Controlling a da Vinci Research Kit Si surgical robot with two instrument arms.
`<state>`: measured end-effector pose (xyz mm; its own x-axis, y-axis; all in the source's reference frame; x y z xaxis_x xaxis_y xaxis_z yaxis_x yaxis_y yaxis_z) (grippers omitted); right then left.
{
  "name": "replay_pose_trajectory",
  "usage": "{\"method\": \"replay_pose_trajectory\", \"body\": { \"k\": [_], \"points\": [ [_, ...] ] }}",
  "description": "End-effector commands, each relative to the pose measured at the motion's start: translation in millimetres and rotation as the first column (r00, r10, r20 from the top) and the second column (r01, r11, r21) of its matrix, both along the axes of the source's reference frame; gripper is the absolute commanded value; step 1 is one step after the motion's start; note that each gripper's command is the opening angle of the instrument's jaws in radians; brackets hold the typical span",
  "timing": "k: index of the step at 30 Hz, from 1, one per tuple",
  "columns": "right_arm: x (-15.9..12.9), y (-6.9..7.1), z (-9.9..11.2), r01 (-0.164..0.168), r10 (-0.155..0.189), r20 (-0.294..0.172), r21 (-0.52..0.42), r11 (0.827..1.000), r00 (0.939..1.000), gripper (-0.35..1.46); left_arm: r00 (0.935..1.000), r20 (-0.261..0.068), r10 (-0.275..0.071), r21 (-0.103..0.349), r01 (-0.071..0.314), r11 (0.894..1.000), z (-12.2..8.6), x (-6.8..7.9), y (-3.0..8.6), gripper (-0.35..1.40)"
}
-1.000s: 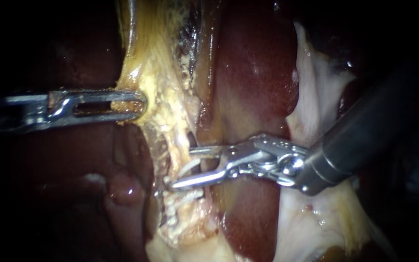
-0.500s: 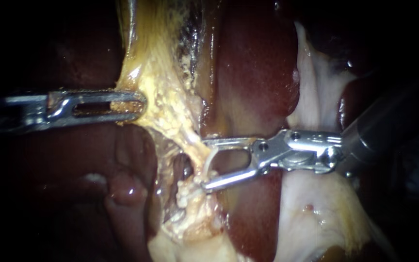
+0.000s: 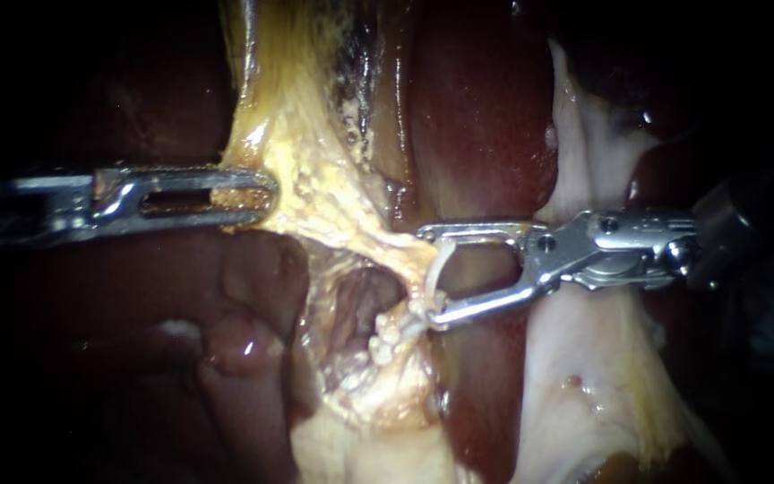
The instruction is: Going back third clip left tube
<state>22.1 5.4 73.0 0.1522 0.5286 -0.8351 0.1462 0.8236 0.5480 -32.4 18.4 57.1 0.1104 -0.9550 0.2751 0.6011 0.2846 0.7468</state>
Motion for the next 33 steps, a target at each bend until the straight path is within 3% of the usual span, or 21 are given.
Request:
{"method": "replay_pose_trajectory", "body": {
  "k": [1, 13, 25, 33],
  "points": [
    [0.3, -0.3, 0.2, 0.001, -0.001, 0.000, 0.000, 1.000, 1.0000, 0.60, 1.0000, 0.000, 0.000, 0.000, 0.000, 1.000, 0.1, 0.0, 0.0, -0.35],
    [0.9, -0.9, -0.5, -0.004, 0.004, -0.008, 0.002, 1.000, 1.0000, 0.60, 1.0000, 0.000, 0.000, 0.000, 0.000, 1.000, 0.0, 0.0, -0.1, -0.35],
    [-0.4, 0.3, -3.8, 0.010, -0.013, -0.030, -0.087, 0.996, 0.9995, 0.60, 1.0000, -0.001, -0.001, -0.001, 0.001, 1.000, 0.0, -0.1, -0.1, -0.35],
    [-1.0, 0.7, -4.4, 0.012, -0.016, -0.036, -0.111, 0.994, 0.9992, 0.60, 1.0000, 0.005, 0.005, -0.001, -0.005, 1.000, 0.7, -0.9, -0.8, -0.35]
  ]
}}
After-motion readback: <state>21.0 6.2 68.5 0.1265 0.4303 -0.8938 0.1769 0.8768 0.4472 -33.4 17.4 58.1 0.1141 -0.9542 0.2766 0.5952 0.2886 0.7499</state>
